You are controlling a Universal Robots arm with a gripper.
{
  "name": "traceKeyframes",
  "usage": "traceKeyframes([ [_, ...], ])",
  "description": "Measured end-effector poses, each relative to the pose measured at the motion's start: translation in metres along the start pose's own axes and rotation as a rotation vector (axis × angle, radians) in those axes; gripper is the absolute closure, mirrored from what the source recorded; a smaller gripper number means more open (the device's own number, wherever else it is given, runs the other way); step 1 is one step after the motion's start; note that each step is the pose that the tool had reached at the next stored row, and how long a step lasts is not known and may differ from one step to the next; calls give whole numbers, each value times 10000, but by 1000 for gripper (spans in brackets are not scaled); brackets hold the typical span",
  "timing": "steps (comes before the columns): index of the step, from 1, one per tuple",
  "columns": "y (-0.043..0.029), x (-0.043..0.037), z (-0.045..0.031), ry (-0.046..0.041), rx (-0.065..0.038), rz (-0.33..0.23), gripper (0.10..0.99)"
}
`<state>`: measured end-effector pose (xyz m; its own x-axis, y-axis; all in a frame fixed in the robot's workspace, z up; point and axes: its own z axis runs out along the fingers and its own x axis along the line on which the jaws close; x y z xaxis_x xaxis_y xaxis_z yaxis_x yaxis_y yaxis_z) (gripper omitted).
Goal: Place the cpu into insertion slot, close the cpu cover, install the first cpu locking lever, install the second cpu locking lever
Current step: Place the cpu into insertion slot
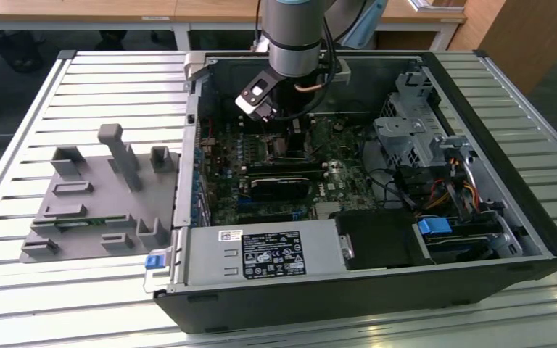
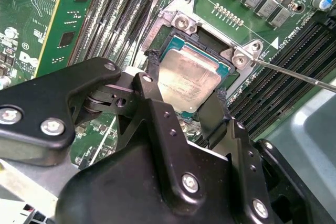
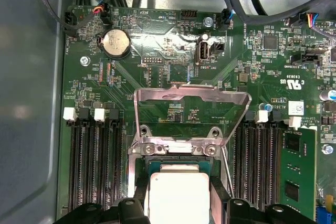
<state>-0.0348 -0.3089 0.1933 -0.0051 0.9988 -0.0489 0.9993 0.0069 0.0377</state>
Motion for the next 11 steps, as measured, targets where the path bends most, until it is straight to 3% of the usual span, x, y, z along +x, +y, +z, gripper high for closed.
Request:
traceKeyframes([
  [11,13,0,3,1,0,0,545],
])
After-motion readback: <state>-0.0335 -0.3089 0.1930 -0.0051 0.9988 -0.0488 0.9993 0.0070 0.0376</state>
